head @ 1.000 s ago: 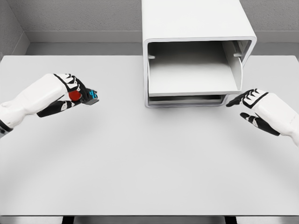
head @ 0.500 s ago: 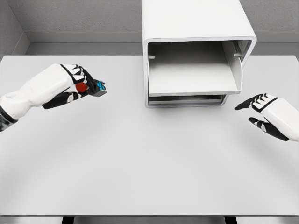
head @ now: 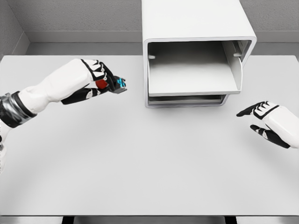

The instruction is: Slide open multi-storey tabletop storage cabinets and put open load switch and slide close multi-storey tabletop storage cabinets

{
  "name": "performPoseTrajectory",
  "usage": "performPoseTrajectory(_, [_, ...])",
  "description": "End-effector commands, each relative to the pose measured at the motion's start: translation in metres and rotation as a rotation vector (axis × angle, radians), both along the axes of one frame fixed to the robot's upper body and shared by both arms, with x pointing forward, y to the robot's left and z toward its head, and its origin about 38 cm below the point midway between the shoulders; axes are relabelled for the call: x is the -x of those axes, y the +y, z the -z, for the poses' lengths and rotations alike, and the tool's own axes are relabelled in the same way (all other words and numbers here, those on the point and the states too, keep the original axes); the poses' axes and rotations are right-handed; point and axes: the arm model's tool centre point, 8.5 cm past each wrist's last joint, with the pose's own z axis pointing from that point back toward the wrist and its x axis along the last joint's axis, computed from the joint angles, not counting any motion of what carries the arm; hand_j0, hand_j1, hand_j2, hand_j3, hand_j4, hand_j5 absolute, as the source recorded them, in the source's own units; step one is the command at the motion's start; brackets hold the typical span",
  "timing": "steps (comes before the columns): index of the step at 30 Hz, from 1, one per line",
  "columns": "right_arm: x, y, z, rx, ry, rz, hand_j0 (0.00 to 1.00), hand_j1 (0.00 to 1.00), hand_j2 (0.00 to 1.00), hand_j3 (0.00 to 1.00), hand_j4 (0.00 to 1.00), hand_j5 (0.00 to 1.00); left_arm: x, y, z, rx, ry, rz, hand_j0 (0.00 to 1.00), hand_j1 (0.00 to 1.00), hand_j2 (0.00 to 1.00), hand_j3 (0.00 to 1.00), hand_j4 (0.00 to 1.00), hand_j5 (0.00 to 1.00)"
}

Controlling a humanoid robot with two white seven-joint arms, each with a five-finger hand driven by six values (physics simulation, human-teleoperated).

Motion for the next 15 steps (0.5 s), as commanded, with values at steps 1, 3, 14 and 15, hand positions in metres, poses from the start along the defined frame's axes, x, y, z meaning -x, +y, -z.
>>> performPoseTrajectory(1, [0.000, -0.001, -0.001, -0.008, -0.002, 0.005, 0.69, 0.69, 0.69, 0.69, 0.69, 0.69, 0.000, -0.002, 0.000, 0.015, 0.005, 0.007, 0.40, 0.40, 0.40, 0.40, 0.40, 0.40])
performPoseTrajectory(3, [0.002, -0.003, 0.001, -0.007, 0.003, 0.011, 0.69, 0.69, 0.69, 0.69, 0.69, 0.69, -0.001, -0.004, -0.004, 0.020, -0.006, 0.012, 0.40, 0.40, 0.40, 0.40, 0.40, 0.40])
performPoseTrajectory(14, [0.005, -0.007, 0.000, -0.012, -0.003, 0.028, 0.69, 0.69, 0.69, 0.69, 0.69, 0.69, -0.007, -0.025, -0.021, 0.025, -0.049, 0.068, 0.40, 0.40, 0.40, 0.40, 0.40, 0.40])
performPoseTrajectory(15, [0.005, -0.007, 0.000, -0.012, -0.003, 0.028, 0.69, 0.69, 0.69, 0.69, 0.69, 0.69, -0.007, -0.025, -0.023, 0.024, -0.054, 0.068, 0.40, 0.40, 0.40, 0.40, 0.40, 0.40])
